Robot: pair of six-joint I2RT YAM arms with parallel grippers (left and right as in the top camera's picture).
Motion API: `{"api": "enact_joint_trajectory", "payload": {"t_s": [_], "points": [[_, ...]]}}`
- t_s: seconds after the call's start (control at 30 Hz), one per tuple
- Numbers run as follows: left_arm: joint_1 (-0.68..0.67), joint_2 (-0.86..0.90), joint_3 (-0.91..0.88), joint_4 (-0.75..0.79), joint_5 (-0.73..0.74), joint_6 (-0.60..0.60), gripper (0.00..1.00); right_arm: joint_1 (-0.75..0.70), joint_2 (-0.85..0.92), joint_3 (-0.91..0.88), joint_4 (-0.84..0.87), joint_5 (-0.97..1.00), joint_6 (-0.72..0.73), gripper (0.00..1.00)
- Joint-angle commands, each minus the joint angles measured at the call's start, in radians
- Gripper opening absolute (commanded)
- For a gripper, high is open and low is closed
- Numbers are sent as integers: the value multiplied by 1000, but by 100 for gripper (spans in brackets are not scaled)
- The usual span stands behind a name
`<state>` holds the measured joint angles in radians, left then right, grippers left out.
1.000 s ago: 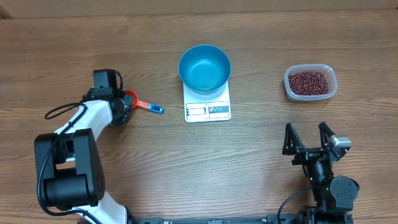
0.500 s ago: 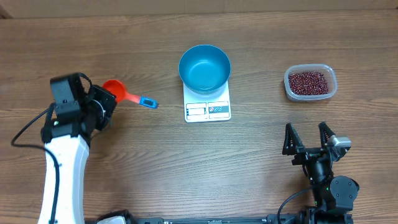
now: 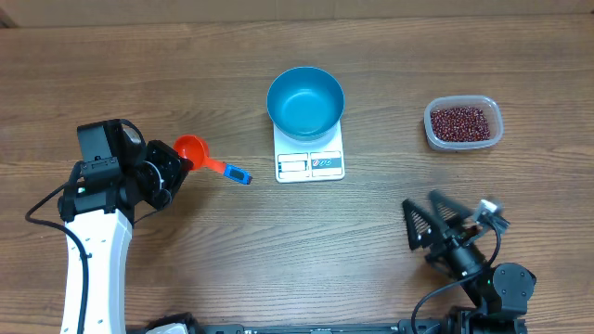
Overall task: Scoop item into bowl and weigh 150g on scale
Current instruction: 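Lift the red cup with the left gripper toward the right gripper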
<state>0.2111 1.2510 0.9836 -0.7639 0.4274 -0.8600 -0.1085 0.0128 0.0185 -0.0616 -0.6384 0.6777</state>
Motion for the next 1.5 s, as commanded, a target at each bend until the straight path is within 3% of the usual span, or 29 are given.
{"api": "enact_joint_trajectory", "payload": {"t_s": [0.0,0.1,0.23,0.53,0.73,0.87,1.03,1.17,1.37,1.47], "points": [[-9,-3,1,-7,18,23,4,8,-10,-11,1,-413,322,100],[-33,-3,1,-12,18,23,4,8,-10,-11,3,-424,320,100],[-94,-2,1,-33,11,23,4,8,-10,-11,2,-309,98,100],[-299,-2,1,-40,-76,-3,4,8,8,-10,6,-306,273,100],[-411,-2,1,-39,-175,-191,4,10,61,17,9,-347,330,100],[-464,-2,1,-35,-209,-254,4,10,126,60,20,-347,328,100],[-515,-2,1,-32,-233,-348,4,19,301,63,144,-349,326,100],[-539,-2,1,-32,-252,-423,4,102,466,80,245,-338,324,100],[-547,-2,1,-33,-254,-446,4,357,741,162,355,-166,283,100],[-547,-2,1,-33,-251,-457,4,520,891,190,555,-62,283,100]]}}
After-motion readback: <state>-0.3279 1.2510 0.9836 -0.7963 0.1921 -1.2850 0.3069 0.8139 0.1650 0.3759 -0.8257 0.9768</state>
